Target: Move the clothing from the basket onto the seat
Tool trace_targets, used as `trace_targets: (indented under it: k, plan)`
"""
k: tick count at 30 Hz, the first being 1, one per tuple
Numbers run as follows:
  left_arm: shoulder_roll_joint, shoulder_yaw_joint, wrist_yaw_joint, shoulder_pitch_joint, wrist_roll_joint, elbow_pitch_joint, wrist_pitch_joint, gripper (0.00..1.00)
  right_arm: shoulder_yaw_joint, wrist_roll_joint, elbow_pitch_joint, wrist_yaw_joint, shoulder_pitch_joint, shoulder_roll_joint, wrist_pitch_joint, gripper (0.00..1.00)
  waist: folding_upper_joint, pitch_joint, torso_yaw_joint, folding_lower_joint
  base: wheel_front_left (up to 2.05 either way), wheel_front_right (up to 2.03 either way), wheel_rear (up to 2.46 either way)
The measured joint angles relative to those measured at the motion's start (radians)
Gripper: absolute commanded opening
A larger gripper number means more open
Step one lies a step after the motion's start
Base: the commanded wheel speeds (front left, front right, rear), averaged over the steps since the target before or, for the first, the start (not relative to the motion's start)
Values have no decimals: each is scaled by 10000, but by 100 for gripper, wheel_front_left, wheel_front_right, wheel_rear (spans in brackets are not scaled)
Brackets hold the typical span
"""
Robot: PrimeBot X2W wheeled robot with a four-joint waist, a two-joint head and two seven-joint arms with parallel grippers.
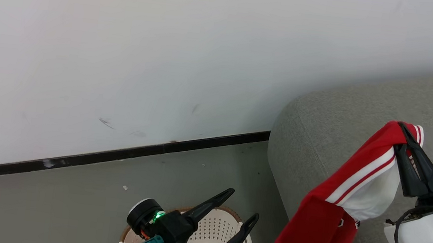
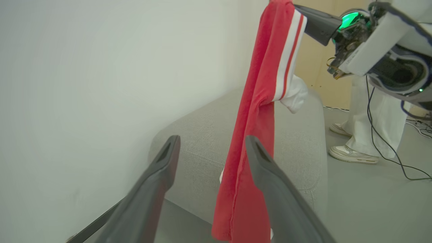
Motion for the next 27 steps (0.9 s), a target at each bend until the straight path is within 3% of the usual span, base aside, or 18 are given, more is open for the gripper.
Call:
trace_targets:
  k: [8, 14, 21, 27]
  plan:
    - [-8, -100, -6, 0, 0, 6, -104, 100, 234, 4, -144, 0, 196, 111, 192, 0, 0, 48, -506, 0, 0, 0, 0]
    - [-6, -61, 35, 6, 4, 4, -109, 100, 932, 380, 311, 0, -35, -167, 587, 0, 0, 176, -787, 0, 0, 0, 0]
    - [-6, 94, 257, 43, 42, -67, -111, 100, 1210, 1781, 805, 2, -2480, -385, 1177, 0, 0, 482, -933, 0, 0, 0, 0]
    - [69, 217, 366, 33, 211, -316, -109, 100, 598, 2581, 1306, 0, -4903, -608, 1914, 0, 0, 857, -963, 0, 0, 0, 0]
